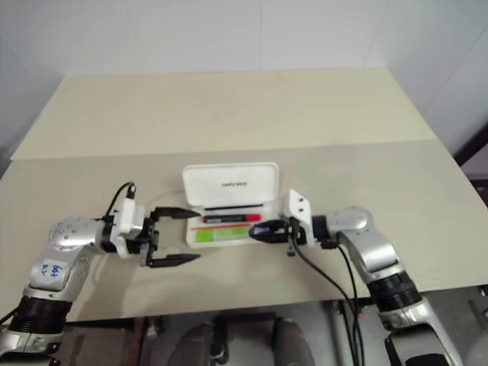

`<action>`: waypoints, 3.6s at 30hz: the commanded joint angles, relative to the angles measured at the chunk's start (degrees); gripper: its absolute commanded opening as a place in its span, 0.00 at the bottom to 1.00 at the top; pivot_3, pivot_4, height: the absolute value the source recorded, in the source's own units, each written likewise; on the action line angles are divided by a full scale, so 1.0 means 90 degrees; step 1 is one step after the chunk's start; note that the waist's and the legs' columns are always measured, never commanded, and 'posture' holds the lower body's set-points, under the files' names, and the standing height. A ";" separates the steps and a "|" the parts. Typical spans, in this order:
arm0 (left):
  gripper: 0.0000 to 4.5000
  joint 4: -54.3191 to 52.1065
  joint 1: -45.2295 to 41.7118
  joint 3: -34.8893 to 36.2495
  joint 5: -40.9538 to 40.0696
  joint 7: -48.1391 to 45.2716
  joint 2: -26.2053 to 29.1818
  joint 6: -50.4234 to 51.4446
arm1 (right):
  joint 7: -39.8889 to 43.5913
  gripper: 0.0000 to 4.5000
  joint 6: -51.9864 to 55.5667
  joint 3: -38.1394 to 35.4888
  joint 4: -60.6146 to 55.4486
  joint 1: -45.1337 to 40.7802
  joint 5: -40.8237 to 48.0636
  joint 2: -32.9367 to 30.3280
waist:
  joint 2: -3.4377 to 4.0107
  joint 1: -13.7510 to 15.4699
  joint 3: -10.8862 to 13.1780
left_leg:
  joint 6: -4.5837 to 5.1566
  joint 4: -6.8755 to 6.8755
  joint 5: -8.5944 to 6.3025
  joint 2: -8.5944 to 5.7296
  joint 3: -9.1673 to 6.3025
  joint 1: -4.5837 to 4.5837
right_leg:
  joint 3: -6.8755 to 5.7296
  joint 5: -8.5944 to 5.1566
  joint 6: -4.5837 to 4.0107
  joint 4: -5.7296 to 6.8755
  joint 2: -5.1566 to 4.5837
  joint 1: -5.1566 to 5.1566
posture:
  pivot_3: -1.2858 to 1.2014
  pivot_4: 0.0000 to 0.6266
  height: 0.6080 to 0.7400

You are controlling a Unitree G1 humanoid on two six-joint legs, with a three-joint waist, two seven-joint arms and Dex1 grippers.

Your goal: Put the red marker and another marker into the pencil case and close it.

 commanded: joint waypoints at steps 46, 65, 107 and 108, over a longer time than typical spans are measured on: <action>1.00 0.0244 -0.0026 0.0737 -0.0310 0.0501 -0.0031 0.0023 | -0.1103 0.99 0.0634 -0.2296 -0.2178 0.1034 0.1318 -0.0195 | -0.0004 0.0112 -0.0003 | 0.0007 0.0008 -0.0009 0.0009 0.0024 0.0005 | 0.0000 0.0006 0.0007 0.0000 -0.0005 -0.0005 | 0.52 0.24 1.00; 0.00 0.1881 -0.0792 0.1593 -0.0099 0.1339 0.0013 -0.0226 | 0.0385 1.00 -0.0164 -0.2824 -0.0904 0.1307 0.1467 -0.1349 | -0.0005 0.0142 -0.0003 | 0.0013 0.0020 -0.0012 0.0012 0.0037 0.0009 | 0.0006 0.0011 0.0001 -0.0004 0.0002 0.0001 | 0.52 0.24 1.00; 0.00 0.3479 -0.2743 -0.0370 0.1133 -0.0686 -0.0633 -0.1142 | -0.0391 1.00 -0.0228 -0.2567 -0.1603 0.1616 0.1362 -0.1042 | -0.0009 0.0160 -0.0004 | 0.0057 0.0083 -0.0043 0.0001 0.0061 -0.0001 | -0.0039 0.0074 0.0114 0.0000 0.0000 0.0010 | 0.52 0.24 1.00; 0.00 0.3387 -0.2739 -0.0486 0.1199 -0.0676 -0.0669 -0.1088 | -0.0434 1.00 -0.0237 -0.2570 -0.1619 0.1636 0.1360 -0.1016 | -0.0009 0.0164 -0.0004 | 0.0057 0.0083 -0.0044 0.0000 0.0061 -0.0001 | -0.0039 0.0074 0.0113 0.0000 -0.0002 0.0010 | 0.52 0.24 1.00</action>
